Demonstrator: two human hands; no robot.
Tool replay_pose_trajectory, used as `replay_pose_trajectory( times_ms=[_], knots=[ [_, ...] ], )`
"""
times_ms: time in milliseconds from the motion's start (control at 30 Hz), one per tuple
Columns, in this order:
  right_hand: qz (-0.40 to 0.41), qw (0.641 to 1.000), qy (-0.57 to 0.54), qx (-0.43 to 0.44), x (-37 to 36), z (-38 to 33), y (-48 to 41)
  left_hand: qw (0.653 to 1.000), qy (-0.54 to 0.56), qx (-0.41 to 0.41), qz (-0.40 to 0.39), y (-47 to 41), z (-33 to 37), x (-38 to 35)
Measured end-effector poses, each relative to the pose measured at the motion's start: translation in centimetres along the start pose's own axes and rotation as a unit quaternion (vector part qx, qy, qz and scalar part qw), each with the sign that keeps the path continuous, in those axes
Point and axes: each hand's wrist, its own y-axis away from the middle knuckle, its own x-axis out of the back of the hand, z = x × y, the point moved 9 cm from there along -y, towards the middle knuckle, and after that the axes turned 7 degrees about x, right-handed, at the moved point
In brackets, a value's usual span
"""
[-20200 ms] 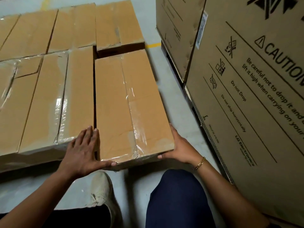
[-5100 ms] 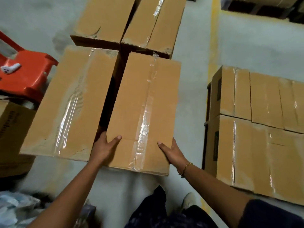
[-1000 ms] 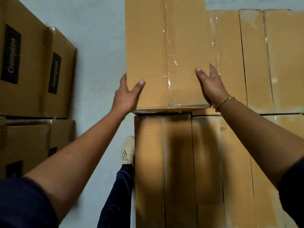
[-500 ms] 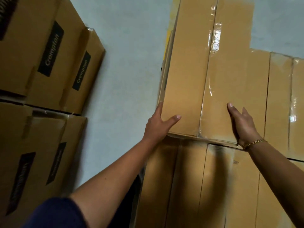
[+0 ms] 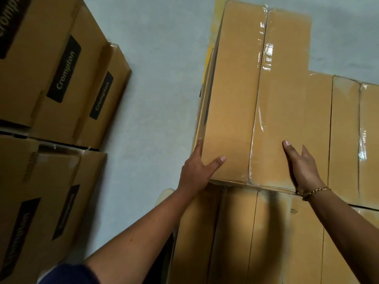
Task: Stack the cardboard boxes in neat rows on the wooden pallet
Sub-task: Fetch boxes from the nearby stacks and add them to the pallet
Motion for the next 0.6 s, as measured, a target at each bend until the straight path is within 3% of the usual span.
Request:
replay_pose_trajectory(
  times_ms=[600],
  knots=[
    [-0.011, 1.000, 0.006, -0.012, -0.16, -0.39, 0.16, 1.000, 0.012, 0.009, 0.004, -0.05, 0.23, 0.42]
  ],
)
